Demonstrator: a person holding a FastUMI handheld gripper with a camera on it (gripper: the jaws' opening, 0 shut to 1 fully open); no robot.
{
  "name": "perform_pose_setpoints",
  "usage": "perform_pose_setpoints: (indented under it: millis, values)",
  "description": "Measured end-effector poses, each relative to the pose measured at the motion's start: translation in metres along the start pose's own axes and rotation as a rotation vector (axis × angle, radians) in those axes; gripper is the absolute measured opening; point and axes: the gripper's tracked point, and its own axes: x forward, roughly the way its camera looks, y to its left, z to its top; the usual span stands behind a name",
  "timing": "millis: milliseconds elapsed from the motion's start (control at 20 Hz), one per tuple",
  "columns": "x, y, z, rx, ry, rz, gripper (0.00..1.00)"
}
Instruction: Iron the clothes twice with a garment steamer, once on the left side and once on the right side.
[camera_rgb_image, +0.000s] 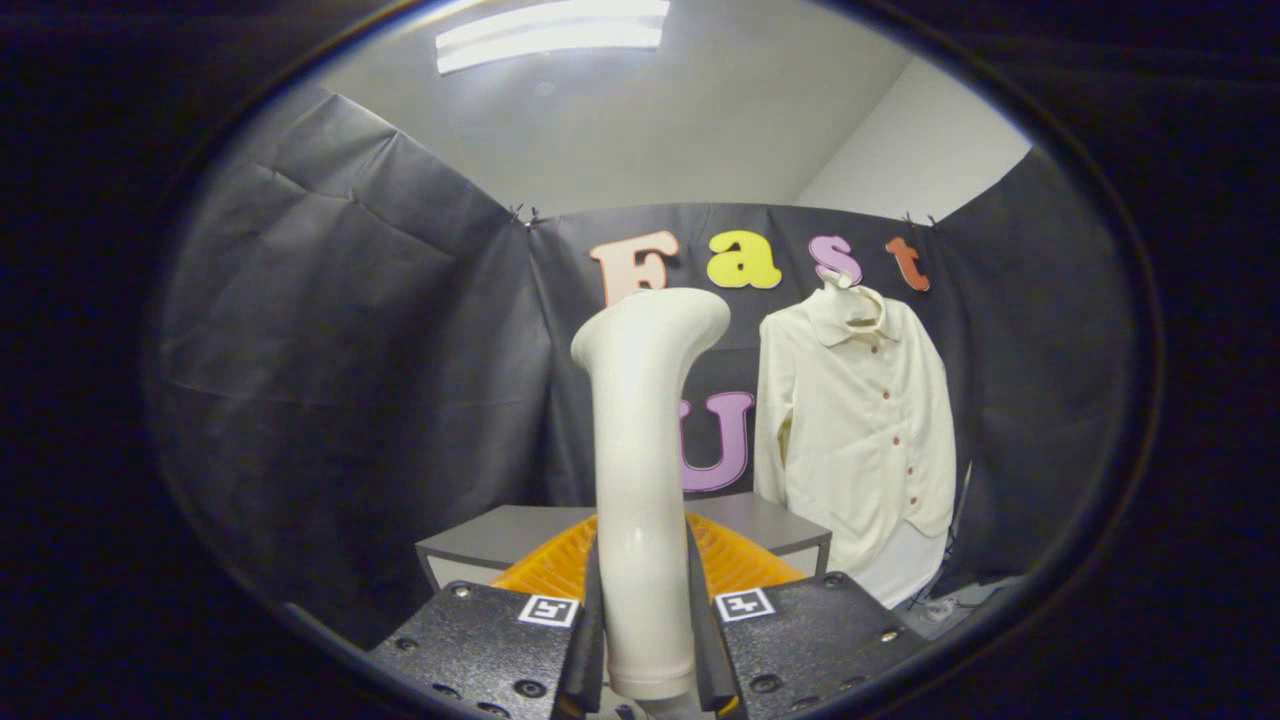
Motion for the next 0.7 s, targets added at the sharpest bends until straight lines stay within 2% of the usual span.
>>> perform_pose_setpoints:
  millis: [700]
  values:
    - [0.001,-0.021,-0.007,0.023,0.003,-0.058,0.35]
